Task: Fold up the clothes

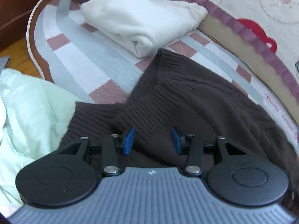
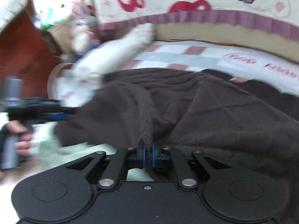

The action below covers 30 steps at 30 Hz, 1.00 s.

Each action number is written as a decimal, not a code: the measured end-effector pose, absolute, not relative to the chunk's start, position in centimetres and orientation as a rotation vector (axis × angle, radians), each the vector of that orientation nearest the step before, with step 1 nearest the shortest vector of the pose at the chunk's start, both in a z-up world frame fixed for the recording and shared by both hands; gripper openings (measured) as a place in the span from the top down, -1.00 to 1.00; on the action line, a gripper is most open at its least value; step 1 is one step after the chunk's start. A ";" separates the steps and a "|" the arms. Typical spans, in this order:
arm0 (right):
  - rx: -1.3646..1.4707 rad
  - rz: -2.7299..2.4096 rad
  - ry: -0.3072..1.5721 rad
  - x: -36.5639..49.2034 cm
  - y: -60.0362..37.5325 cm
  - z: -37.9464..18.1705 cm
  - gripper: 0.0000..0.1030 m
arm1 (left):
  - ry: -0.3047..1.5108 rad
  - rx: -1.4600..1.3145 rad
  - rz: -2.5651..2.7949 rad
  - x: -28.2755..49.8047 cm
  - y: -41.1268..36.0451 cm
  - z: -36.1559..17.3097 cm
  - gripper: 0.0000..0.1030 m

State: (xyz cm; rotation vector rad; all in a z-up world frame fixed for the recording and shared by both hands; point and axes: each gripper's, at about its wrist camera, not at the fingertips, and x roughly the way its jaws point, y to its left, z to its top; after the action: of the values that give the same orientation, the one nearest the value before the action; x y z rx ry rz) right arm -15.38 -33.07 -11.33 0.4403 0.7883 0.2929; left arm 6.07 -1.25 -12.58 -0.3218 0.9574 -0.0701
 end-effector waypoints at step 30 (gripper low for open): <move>0.754 0.585 0.770 -23.6 -32.7 -11.5 0.85 | 0.963 -0.361 -0.295 2.3 -7.4 -8.1 -0.47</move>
State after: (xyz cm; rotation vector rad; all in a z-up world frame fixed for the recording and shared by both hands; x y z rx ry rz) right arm -23.57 -32.72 -11.45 0.7535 0.7700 0.5852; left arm 2.33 -7.45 -8.12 -0.3612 0.9631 -0.2946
